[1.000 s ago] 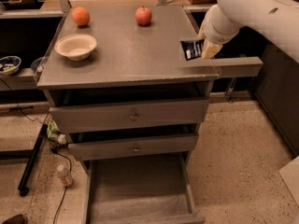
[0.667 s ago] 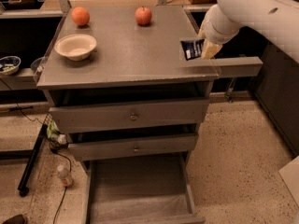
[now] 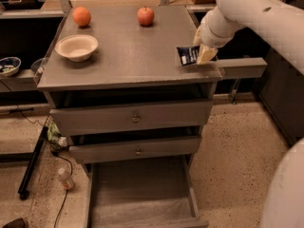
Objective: Pick rxbar chocolate from bottom drawer and place on counter
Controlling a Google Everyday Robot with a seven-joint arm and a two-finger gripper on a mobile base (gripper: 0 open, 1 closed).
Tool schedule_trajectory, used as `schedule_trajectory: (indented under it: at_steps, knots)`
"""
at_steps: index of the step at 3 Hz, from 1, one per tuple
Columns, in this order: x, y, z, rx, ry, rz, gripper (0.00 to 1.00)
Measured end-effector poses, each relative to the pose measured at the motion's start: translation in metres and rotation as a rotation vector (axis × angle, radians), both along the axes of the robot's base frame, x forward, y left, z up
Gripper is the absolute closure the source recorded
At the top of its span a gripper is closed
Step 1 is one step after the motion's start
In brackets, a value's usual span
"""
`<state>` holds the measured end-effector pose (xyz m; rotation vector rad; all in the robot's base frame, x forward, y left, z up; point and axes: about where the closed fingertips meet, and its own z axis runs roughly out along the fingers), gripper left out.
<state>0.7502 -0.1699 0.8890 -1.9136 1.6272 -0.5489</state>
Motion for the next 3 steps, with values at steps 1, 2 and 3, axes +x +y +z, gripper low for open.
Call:
schedule_trajectory:
  at_steps: [1, 2, 3]
  knots:
    - [0.005, 0.011, -0.013, 0.025, 0.045, 0.027, 1.00]
    - [0.008, 0.022, -0.024, 0.056, 0.103, 0.071, 1.00]
    - [0.006, 0.032, -0.032, 0.087, 0.174, 0.128, 1.00]
